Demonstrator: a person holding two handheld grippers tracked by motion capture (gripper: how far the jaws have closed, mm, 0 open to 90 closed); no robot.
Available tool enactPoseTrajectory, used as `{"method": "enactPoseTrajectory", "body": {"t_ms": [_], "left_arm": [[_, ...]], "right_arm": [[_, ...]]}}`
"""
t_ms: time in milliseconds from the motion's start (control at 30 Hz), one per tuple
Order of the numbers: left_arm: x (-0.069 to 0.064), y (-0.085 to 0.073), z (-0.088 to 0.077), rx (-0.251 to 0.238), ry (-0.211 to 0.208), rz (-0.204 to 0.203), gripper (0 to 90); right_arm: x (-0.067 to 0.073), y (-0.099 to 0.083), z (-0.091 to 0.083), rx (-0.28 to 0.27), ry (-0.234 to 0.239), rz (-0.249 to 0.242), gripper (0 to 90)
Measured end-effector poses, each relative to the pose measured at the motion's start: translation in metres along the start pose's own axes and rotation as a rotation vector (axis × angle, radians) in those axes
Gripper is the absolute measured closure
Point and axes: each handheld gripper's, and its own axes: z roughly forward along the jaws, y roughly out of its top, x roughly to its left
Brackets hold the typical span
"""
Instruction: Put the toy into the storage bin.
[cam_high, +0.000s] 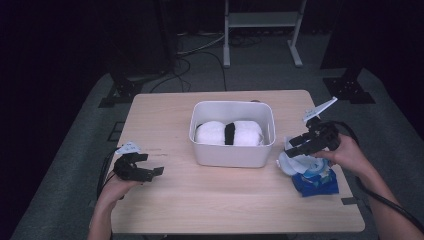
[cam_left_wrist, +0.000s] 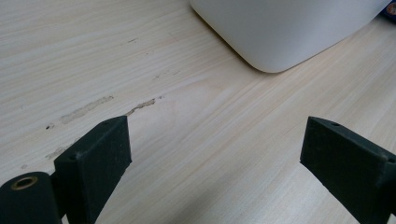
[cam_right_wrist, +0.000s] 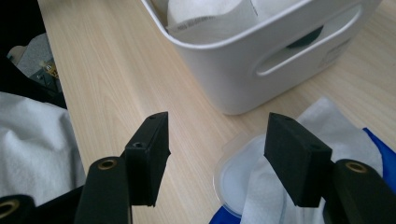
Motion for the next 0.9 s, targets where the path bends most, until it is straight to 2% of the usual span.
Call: {"method": "enactPoseTrajectory", "body": {"t_ms": [900], "left_arm": [[-0.004,0.001,0.003,-0.005,-0.020,0.003,7.4]], "right_arm": [[0.002,-0.050,0.007,-0.049,0.002,0.084,37.6]]}}
